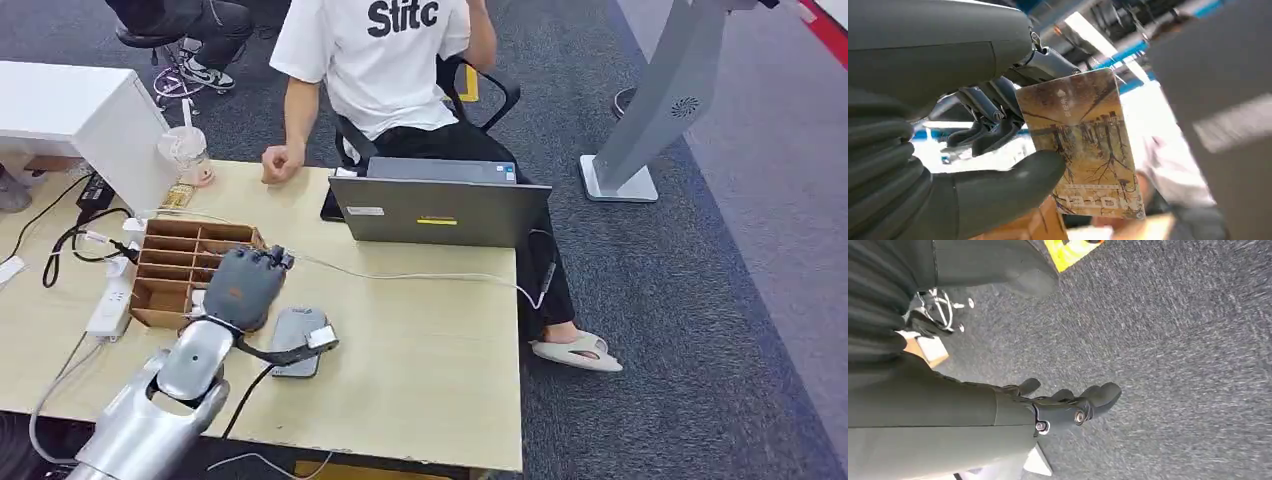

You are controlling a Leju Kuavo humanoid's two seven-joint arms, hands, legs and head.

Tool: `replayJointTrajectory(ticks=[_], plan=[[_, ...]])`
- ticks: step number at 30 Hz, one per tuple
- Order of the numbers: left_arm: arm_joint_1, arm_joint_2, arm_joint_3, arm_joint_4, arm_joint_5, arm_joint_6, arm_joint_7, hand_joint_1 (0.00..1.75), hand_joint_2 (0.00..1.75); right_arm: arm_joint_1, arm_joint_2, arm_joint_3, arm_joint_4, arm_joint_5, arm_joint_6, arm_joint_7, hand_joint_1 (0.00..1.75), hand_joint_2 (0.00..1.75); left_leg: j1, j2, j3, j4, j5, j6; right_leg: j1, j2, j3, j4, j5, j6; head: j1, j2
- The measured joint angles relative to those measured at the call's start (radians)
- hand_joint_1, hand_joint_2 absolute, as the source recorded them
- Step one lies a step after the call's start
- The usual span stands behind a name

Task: Pass the card to the sensor for recognition and then transmit it.

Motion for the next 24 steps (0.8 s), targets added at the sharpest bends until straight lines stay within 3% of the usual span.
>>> replayJointTrajectory(ticks=[7,24], plan=[[0.031,-0.019,0.002,0.017,0.071,-0.108,-0.040,1.75,1.75,0.001,0.002,-0.014,0.000,0.000,0.005,-0.008,0.00,1.75,0.000,0.000,0.000,0.000,0.000,0.000,0.000,0.000,0.000,0.000,0.000,0.000,0.000,0.000],[0.056,-0.013,0.016,0.060,0.136,-0.152,-0.055,1.75,1.75,0.002,0.003,-0.028,0.000,0.008,0.006,-0.011,0.00,1.75,0.000,0.000,0.000,0.000,0.000,0.000,0.000,0.000,0.000,0.000,0.000,0.000,0.000,0.000]])
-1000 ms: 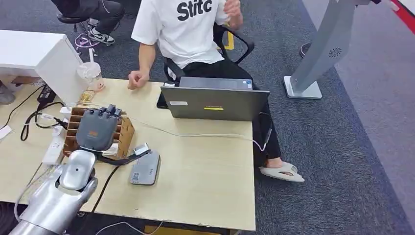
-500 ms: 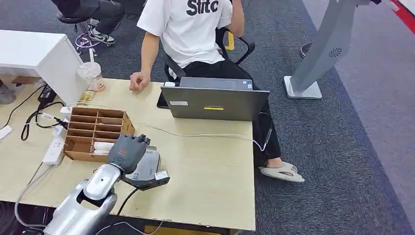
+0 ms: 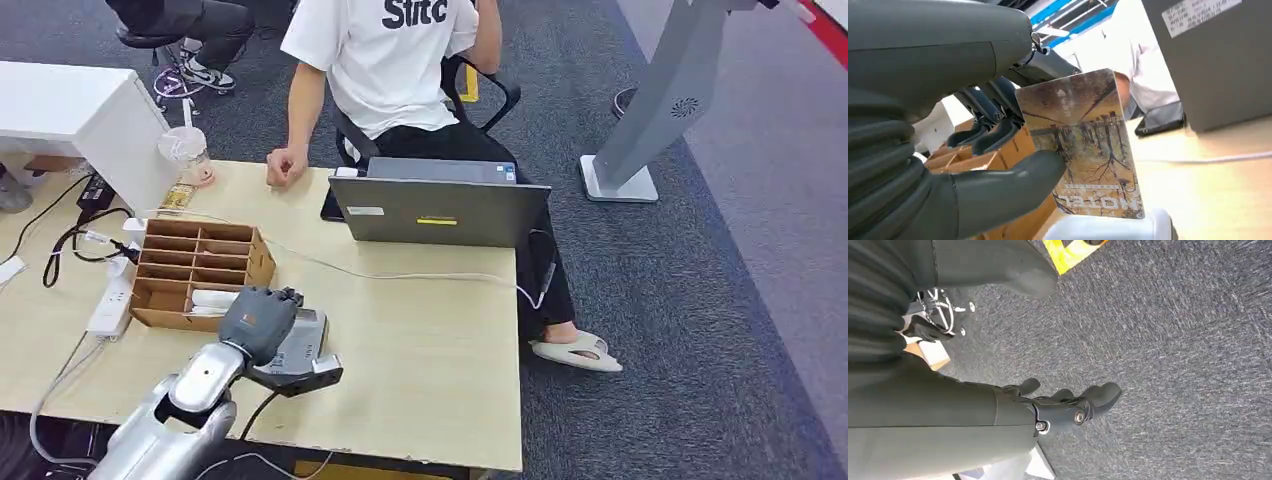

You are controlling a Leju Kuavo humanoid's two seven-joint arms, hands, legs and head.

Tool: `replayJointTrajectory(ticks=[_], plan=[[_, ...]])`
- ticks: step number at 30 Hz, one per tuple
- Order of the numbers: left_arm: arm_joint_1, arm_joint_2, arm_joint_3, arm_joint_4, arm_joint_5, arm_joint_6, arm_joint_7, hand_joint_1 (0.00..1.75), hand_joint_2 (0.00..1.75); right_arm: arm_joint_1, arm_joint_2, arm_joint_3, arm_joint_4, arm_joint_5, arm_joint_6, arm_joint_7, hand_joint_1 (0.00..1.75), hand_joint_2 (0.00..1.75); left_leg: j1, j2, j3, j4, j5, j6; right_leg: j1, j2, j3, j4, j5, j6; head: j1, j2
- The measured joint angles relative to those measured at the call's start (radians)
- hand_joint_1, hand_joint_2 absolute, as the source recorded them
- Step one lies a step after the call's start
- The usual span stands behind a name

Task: Pass the card to the sensor for recognition and then transmit it.

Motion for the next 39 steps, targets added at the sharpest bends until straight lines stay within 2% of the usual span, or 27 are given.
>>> replayJointTrajectory(ticks=[10,18,29,34,39], plan=[[0.021,0.003,0.011,0.034,0.003,0.005,0.026,1.75,1.75,0.001,0.000,-0.002,0.000,0.011,0.002,0.000,0.00,1.75,0.000,-0.001,0.000,0.000,0.000,0.000,0.000,-0.001,0.001,0.000,0.000,0.000,0.000,0.000],[0.022,0.002,0.025,0.062,0.000,0.034,0.052,1.75,1.75,0.001,0.001,-0.002,0.000,0.022,0.003,0.000,0.00,1.75,0.000,-0.001,0.001,0.000,0.000,0.000,0.000,-0.001,0.001,0.000,0.000,0.000,0.000,0.000],[0.022,0.001,0.043,0.074,-0.006,0.050,0.056,1.75,1.75,0.001,0.001,-0.002,0.000,0.026,0.003,0.000,0.00,1.75,0.000,-0.001,0.002,0.000,0.000,0.000,0.000,-0.001,0.002,0.000,0.000,0.000,0.000,0.000],[0.021,0.000,0.074,0.072,0.004,0.068,0.071,1.75,1.75,0.002,0.001,-0.003,0.000,0.034,0.002,0.000,0.00,1.75,0.000,-0.001,0.002,0.000,0.000,0.000,0.000,-0.001,0.002,0.000,0.000,0.000,0.000,0.000],[-0.008,0.003,0.145,0.015,0.012,0.077,0.091,1.75,1.75,0.003,0.001,-0.003,0.000,0.054,0.002,0.003,0.00,1.75,0.000,-0.001,0.001,0.000,0.000,0.000,0.000,-0.001,0.001,0.000,0.000,0.000,0.000,0.000]])
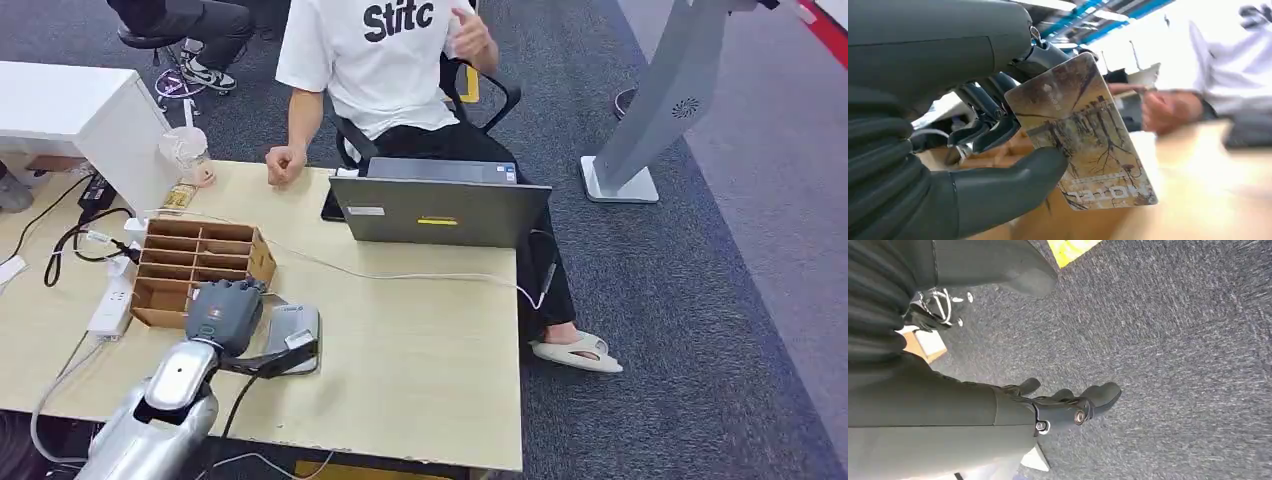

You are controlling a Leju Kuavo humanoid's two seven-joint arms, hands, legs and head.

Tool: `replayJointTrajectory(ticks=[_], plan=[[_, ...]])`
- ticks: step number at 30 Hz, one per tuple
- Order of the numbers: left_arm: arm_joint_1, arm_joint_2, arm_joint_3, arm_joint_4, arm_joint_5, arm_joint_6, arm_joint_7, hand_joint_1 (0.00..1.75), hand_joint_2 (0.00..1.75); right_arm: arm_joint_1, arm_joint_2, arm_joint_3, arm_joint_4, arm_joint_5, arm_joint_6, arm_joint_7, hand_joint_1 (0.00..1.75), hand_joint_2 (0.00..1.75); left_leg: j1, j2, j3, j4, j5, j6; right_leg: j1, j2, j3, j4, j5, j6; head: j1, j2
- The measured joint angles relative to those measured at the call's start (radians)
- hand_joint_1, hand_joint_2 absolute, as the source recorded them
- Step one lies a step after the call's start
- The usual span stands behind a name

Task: Pass the card to the sensor for recognition and then transmit it.

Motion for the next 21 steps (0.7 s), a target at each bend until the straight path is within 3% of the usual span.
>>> replayJointTrajectory(ticks=[8,21], plan=[[-0.058,0.008,0.107,-0.063,-0.057,0.090,0.016,1.75,1.75,0.000,0.000,0.000,0.000,0.033,-0.001,0.005,0.00,1.75,0.000,0.000,0.000,0.000,0.000,0.000,0.000,0.000,0.000,0.000,0.000,0.000,0.000,0.000],[-0.079,0.023,0.189,-0.077,-0.115,0.138,0.021,1.75,1.75,0.000,0.000,0.001,0.000,0.064,-0.002,0.018,0.00,1.75,0.000,0.000,0.000,0.000,0.000,0.000,0.000,0.000,0.000,0.000,0.000,0.000,0.000,0.000]])
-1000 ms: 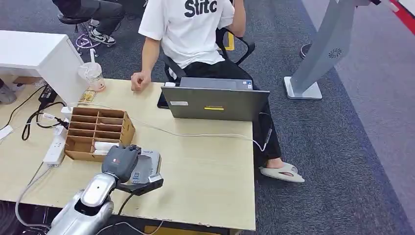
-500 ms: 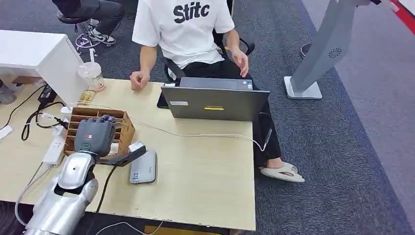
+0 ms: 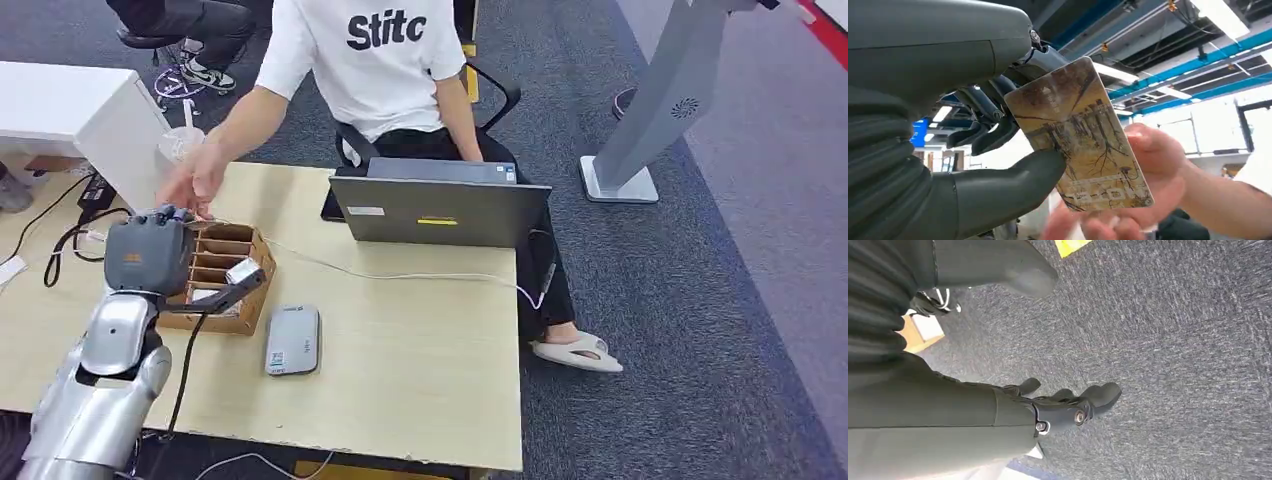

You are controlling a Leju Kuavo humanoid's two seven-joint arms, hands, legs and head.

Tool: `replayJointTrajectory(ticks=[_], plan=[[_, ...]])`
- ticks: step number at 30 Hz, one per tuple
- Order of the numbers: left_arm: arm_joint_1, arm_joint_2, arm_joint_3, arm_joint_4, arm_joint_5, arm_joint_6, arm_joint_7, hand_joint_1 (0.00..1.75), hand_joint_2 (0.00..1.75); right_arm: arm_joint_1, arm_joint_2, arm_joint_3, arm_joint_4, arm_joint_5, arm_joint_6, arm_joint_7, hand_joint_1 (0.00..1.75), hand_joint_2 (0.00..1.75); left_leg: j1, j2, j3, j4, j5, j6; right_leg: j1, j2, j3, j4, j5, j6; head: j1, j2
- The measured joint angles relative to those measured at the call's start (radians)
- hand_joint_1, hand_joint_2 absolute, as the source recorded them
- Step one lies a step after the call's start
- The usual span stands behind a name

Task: Pass the card to the sensor for recognition and then transmit it.

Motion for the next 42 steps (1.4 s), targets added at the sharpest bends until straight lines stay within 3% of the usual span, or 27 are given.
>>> replayJointTrajectory(ticks=[12,13,14,21,33,37,42], plan=[[-0.038,-0.009,0.030,-0.014,0.022,0.016,-0.025,1.75,1.75,-0.001,0.000,0.000,0.000,0.011,-0.005,-0.007,0.00,1.75,0.000,0.000,0.000,0.000,0.000,0.000,0.000,0.000,0.000,0.000,0.000,0.000,0.000,0.000],[-0.038,-0.011,0.030,-0.015,0.016,0.017,-0.025,0.12,1.75,-0.001,0.000,0.000,0.000,0.011,-0.005,-0.007,0.00,1.75,0.000,0.000,0.000,0.000,0.000,0.000,0.000,0.000,0.000,0.000,0.000,0.000,0.000,0.000],[-0.037,-0.013,0.030,-0.016,0.010,0.018,-0.025,0.00,1.75,-0.001,0.000,0.000,0.000,0.012,-0.006,-0.007,0.00,1.75,0.000,0.000,0.000,0.000,0.000,0.000,0.000,0.000,0.000,0.000,0.000,0.000,0.000,0.000],[-0.018,-0.032,0.030,-0.042,-0.013,0.073,-0.022,0.00,1.75,-0.004,0.000,0.000,0.000,0.016,-0.005,-0.008,0.00,1.75,0.000,0.000,0.000,0.000,0.000,0.000,0.000,0.000,0.000,0.000,0.000,0.000,0.000,0.000],[0.046,-0.071,0.027,-0.130,-0.020,0.062,-0.046,0.00,1.75,-0.005,0.000,0.000,0.000,0.012,-0.005,-0.008,0.00,1.75,0.000,0.000,0.000,0.000,0.000,0.000,0.000,0.000,0.000,0.000,0.000,0.000,0.000,0.000],[0.065,-0.081,0.013,-0.160,0.014,0.021,-0.080,0.00,1.75,-0.005,0.000,-0.003,0.000,0.010,-0.005,-0.008,0.00,1.75,0.000,0.000,0.000,0.000,0.000,0.000,0.000,0.000,0.000,0.000,0.000,0.000,0.000,0.000],[0.112,-0.096,-0.055,-0.230,0.126,-0.109,-0.118,0.00,1.75,-0.005,0.000,-0.022,0.000,-0.003,-0.003,-0.018,0.00,1.75,0.000,0.000,0.000,0.000,0.000,0.000,0.000,0.000,0.000,0.000,0.000,0.000,0.000,0.000]])
